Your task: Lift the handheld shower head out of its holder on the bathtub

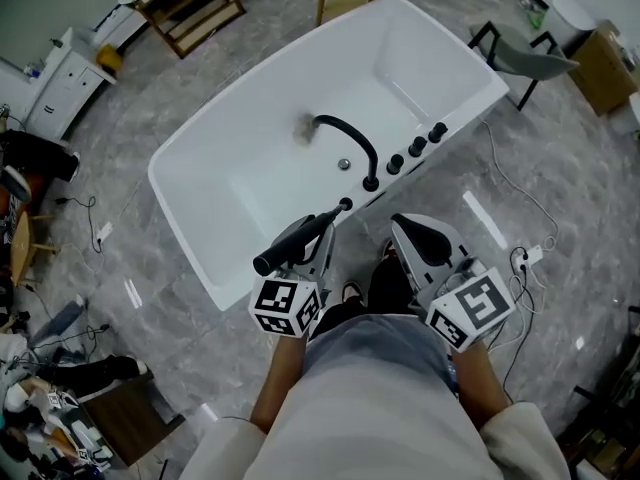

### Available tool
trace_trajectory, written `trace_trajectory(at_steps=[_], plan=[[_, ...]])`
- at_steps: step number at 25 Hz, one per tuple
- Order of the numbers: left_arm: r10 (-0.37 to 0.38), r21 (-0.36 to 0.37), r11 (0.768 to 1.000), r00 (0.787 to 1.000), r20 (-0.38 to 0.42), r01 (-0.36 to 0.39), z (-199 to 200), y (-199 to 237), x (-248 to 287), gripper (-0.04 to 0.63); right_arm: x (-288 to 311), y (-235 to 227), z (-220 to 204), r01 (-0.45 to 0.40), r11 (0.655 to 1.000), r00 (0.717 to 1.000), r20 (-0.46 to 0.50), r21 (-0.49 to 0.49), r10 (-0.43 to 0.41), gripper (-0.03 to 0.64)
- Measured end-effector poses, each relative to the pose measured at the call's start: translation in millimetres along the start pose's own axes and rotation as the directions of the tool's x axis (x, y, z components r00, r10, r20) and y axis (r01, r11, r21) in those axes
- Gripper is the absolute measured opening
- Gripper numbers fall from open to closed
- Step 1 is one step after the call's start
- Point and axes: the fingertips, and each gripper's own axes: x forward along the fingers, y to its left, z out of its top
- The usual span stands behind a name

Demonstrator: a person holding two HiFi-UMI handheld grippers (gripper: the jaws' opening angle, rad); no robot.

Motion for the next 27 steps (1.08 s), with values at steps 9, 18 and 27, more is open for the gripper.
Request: trace_trajectory(at_steps=[9, 18, 27], plan=[[-0.034, 0.000, 0.999, 0.999, 0.027, 0.034, 10, -18, -34, 0.138, -24, 25, 5, 0.062, 0.998, 0.998, 0.032, -0.030, -0.061, 0.018], [-0.046, -0.018, 0.999, 0.998, 0.053, 0.047, 7, -27, -56, 0.138, -37, 53, -6, 0.074, 0.995, 0.997, 0.013, -0.073, -0.073, 0.018], [-0.054, -0.050, 0.997, 0.998, 0.037, 0.055, 1, -33, -71, 0.138, -44, 68, -12, 0.054, 0.996, 0.999, 0.006, -0.068, -0.054, 0.018]])
